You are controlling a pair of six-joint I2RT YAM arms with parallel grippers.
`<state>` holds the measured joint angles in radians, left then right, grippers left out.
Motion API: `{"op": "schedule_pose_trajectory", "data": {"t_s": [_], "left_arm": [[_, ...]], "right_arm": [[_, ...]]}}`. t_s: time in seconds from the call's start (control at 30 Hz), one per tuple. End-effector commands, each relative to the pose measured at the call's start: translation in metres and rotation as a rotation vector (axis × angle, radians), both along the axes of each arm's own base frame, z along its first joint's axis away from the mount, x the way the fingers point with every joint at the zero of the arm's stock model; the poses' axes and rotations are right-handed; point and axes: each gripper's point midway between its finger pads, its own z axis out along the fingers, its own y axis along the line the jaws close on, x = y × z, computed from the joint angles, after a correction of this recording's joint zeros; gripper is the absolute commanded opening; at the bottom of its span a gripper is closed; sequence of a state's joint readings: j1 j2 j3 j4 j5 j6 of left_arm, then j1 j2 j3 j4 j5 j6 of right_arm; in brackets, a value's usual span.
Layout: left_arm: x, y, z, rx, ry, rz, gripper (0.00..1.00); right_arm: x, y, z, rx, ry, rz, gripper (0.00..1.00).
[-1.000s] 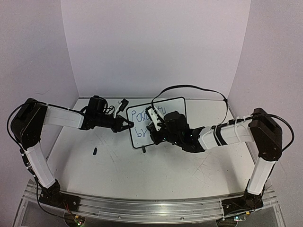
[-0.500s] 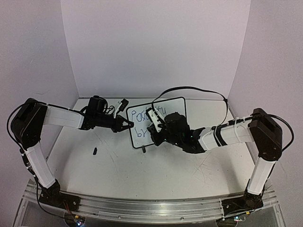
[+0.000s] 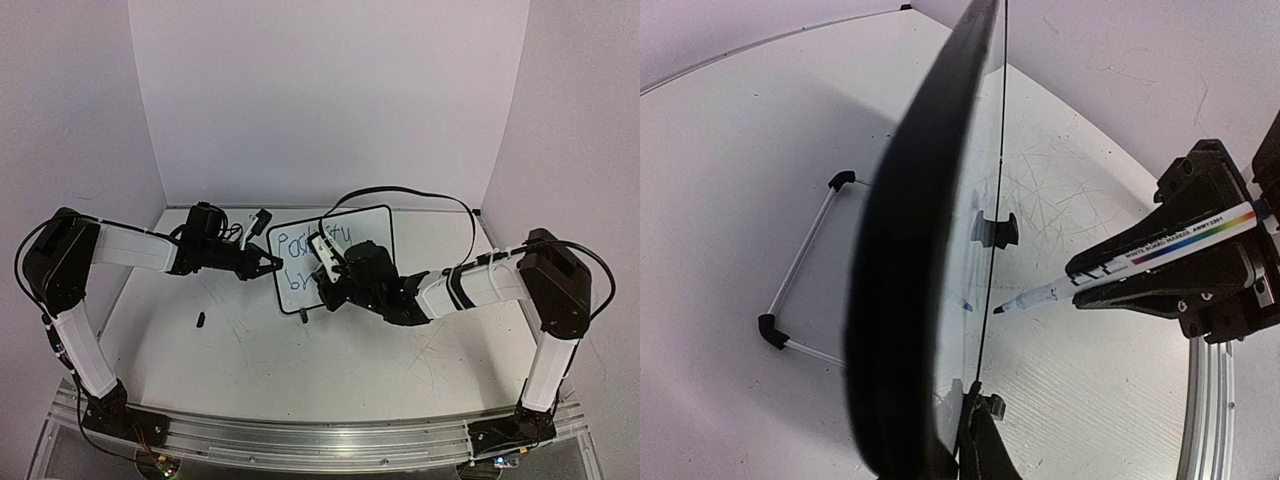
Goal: Write a sentence on the whiteboard
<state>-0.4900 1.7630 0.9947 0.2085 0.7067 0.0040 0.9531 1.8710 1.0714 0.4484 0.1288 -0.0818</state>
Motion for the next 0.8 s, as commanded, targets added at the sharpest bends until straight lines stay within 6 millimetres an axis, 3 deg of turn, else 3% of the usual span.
{"op": "schedule_pose_trajectory", "data": {"t_s": [0.0,0.2,0.5,0.77], "left_arm": [[0.041,0.036,-0.031,0.196,-0.073,0.208,0.0],[0.04,0.037,-0.031,0.196,-0.072,0.209,0.0],[0.04,0.035,-0.031,0.195,-0.072,0.205,0.0],[0.04,0.035,-0.03,0.193,-0.072,0.205,0.0]], "right_arm": [[0.013,0.004,0.011,0.036,-0.026,-0.04,0.0],[0.018,0.001,0.01,0.035,-0.026,-0.077,0.0],[0.025,-0.022,0.014,0.021,-0.056,-0.188,0.0],[0.027,-0.019,0.029,0.053,-0.095,-0.18,0.0]]}}
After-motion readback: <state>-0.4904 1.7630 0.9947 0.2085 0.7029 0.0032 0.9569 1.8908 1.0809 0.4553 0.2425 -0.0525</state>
